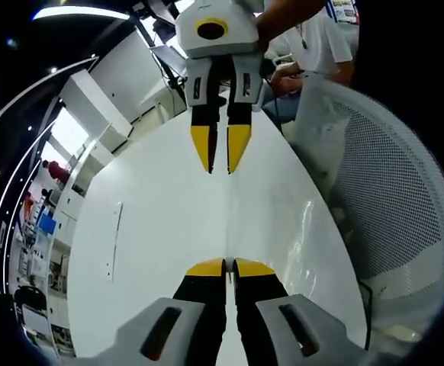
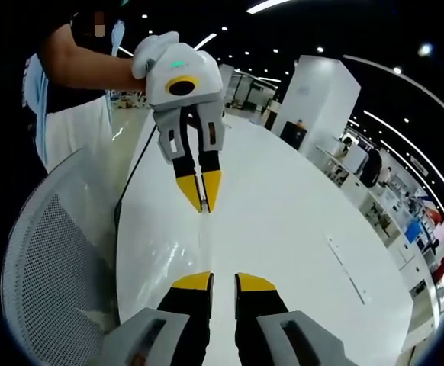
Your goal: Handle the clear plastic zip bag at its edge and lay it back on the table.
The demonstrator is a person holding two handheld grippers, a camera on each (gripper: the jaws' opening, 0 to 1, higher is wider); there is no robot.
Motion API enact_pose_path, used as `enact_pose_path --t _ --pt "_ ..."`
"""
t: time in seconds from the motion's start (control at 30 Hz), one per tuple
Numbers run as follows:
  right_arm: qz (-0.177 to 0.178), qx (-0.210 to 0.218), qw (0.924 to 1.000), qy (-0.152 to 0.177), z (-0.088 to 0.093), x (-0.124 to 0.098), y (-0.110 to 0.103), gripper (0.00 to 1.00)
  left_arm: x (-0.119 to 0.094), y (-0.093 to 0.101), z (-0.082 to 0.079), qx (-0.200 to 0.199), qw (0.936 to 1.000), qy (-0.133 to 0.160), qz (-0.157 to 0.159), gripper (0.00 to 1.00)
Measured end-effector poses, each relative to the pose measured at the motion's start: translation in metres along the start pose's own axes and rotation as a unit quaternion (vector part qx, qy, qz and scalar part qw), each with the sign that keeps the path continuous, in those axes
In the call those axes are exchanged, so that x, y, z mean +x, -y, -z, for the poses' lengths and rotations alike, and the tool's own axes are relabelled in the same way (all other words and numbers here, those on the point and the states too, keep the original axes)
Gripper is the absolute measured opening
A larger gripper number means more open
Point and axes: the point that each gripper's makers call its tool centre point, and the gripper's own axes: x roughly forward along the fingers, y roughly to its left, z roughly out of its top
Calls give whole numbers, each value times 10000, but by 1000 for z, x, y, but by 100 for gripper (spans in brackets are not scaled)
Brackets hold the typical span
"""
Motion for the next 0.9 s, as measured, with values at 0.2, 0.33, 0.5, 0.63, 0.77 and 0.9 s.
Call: enact_pose_path --t 0.2,0.33,0.5,0.63,0.77,0.9 --pt "-37 40 10000 -7 1 3 -2 7 -1 0 -2 -17 10000 15 21 0" --pt "-70 55 10000 -10 1 5 -5 7 -2 1 -4 -52 10000 25 36 0" --pt "-105 98 9999 6 1 7 -6 7 -3 0 -8 -130 9999 102 10 0" --pt "-138 87 9999 -51 3 9 -8 6 -6 -2 -14 -171 9996 230 -14 0" --pt "-172 155 9997 -107 6 9 -10 1 -8 -3 -17 -168 9994 290 -49 0" --pt "-203 346 9991 -96 8 8 -11 0 -9 -3 -17 -174 9993 326 -41 0"
